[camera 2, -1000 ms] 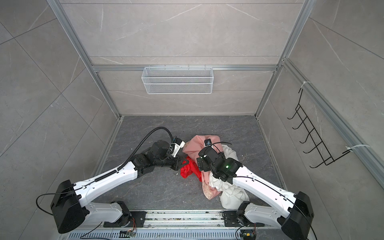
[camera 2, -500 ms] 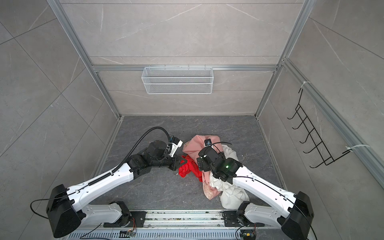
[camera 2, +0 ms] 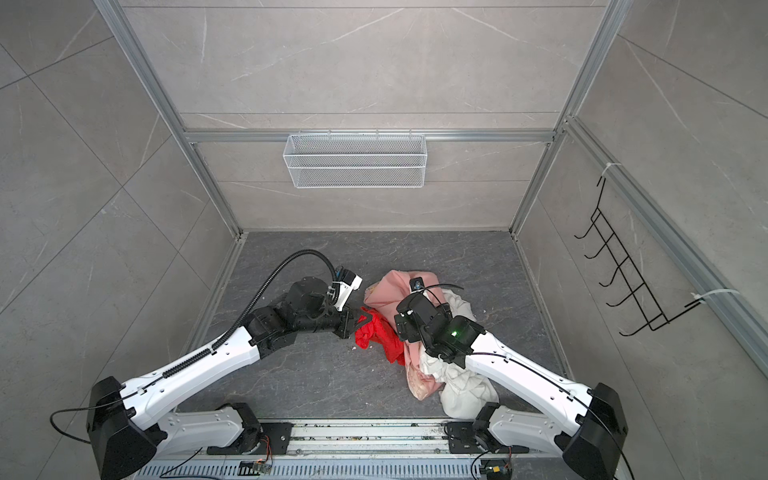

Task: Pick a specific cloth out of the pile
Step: 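Lift the red cloth with the left gripper while the right gripper holds the pink garment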

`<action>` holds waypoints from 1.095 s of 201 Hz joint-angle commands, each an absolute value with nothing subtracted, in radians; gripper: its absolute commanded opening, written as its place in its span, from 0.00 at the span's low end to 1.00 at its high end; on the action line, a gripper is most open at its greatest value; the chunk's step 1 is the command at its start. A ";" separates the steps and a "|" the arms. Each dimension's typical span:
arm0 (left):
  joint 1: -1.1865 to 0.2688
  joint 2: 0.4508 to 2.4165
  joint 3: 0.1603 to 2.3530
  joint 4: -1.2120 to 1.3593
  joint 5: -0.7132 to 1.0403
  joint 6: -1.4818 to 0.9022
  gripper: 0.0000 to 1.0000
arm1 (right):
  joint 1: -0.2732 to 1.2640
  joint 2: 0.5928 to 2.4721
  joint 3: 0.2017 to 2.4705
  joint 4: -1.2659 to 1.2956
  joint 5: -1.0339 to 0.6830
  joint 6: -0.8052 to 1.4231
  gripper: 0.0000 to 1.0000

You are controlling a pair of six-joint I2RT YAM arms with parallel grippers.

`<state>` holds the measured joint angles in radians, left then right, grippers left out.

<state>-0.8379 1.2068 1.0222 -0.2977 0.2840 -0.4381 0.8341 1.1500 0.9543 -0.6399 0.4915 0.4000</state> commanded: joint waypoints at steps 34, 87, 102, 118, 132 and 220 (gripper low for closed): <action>-0.839 1.153 1.137 -0.277 0.270 -0.374 0.00 | 0.841 1.112 1.005 -0.695 0.577 0.376 1.00; -0.839 1.134 1.166 -0.286 0.260 -0.354 0.00 | 0.841 1.101 1.001 -0.700 0.589 0.379 1.00; -0.839 1.127 1.177 -0.287 0.256 -0.347 0.00 | 0.841 1.103 1.001 -0.702 0.588 0.382 1.00; -0.838 1.121 1.183 -0.289 0.251 -0.339 0.00 | 0.842 1.101 1.000 -0.704 0.588 0.385 1.00; -0.840 1.114 1.183 -0.293 0.241 -0.331 0.00 | 0.841 1.100 1.000 -0.704 0.588 0.388 1.00; -0.838 1.071 1.194 -0.308 0.209 -0.314 0.00 | 0.841 1.097 0.993 -0.708 0.592 0.398 1.00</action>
